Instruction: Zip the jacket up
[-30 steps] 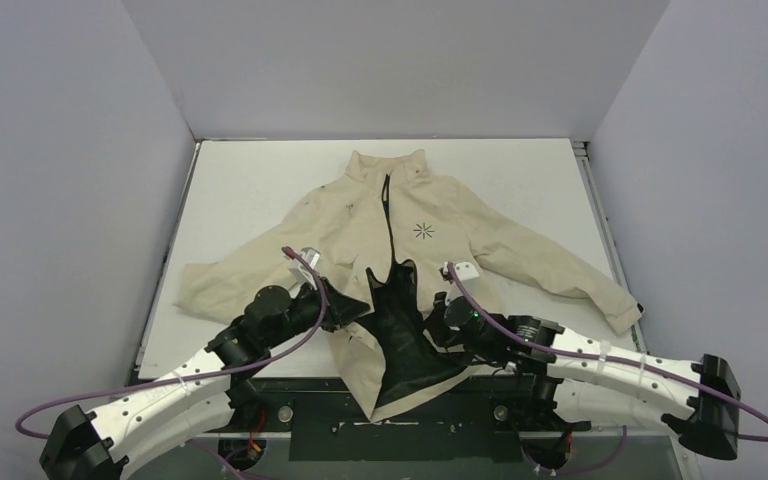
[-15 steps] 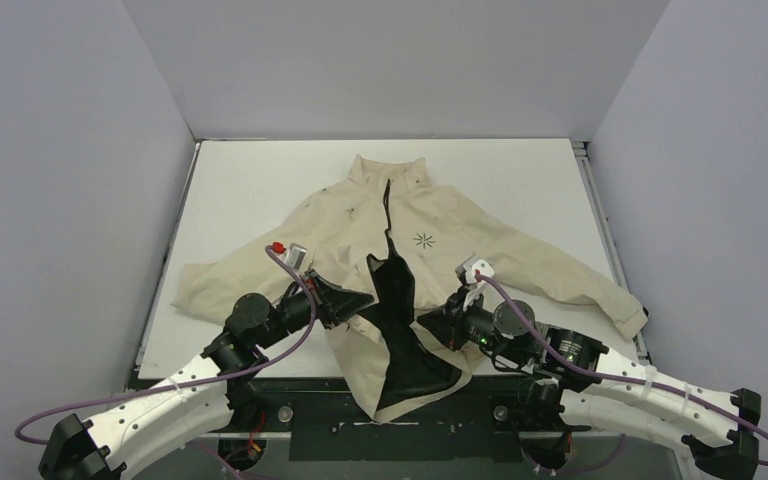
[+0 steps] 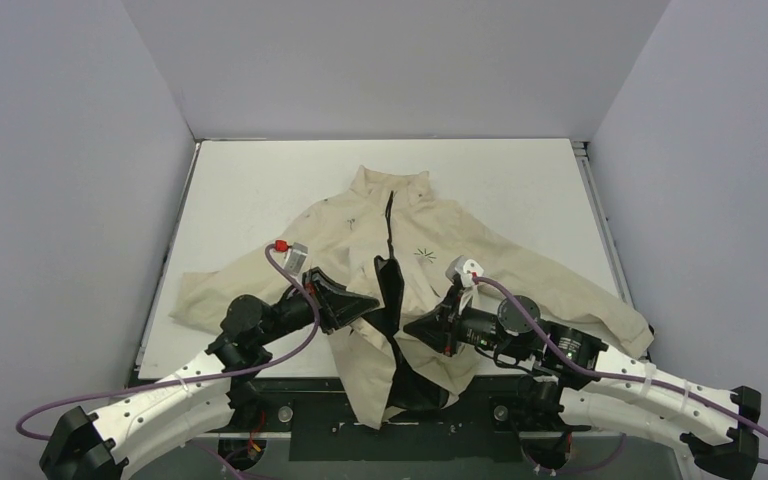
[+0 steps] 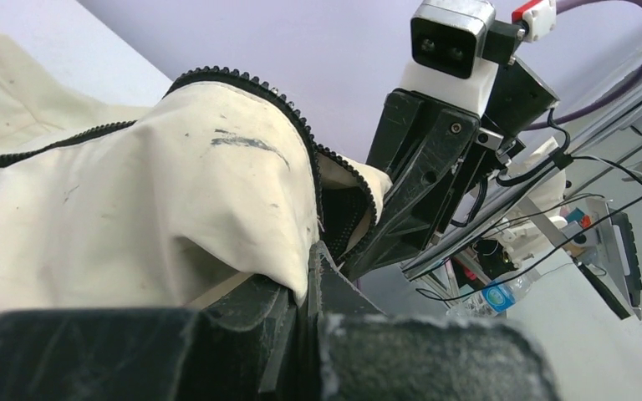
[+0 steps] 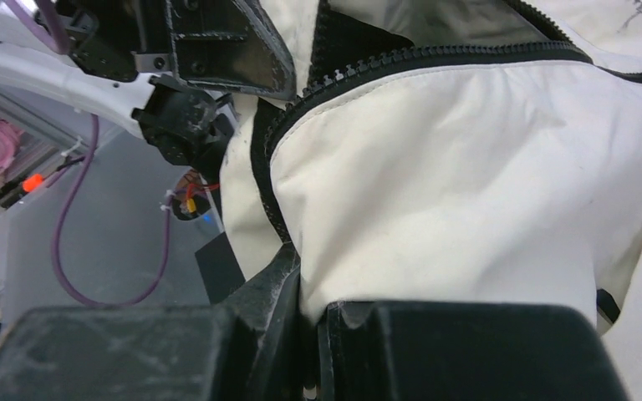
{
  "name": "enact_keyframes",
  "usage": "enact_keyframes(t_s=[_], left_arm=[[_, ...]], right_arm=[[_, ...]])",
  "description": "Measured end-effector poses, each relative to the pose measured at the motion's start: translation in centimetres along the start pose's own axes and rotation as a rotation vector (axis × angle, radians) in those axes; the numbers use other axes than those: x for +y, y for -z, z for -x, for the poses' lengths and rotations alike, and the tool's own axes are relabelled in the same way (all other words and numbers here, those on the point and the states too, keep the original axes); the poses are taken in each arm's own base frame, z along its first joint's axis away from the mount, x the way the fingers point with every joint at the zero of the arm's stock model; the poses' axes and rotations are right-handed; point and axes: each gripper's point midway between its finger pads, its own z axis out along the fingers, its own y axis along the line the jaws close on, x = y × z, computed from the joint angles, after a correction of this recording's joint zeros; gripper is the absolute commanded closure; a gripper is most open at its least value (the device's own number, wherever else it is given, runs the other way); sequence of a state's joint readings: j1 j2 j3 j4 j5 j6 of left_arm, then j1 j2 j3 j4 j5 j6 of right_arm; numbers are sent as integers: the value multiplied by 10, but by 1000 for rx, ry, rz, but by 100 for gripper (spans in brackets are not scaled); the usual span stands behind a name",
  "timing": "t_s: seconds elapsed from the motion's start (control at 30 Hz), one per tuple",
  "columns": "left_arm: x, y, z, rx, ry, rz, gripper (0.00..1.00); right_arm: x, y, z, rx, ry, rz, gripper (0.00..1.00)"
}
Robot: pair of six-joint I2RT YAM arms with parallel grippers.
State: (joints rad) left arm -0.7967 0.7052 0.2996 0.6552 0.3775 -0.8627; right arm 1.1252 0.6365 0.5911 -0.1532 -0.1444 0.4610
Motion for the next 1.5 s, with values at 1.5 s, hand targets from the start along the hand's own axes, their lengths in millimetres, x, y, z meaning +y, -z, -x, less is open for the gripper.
enact_keyframes(t_s=[1.5], left_arm=[[-40, 19, 10, -71, -136, -192, 100]], right_arm=[[28, 5, 36, -6, -114, 378, 100]])
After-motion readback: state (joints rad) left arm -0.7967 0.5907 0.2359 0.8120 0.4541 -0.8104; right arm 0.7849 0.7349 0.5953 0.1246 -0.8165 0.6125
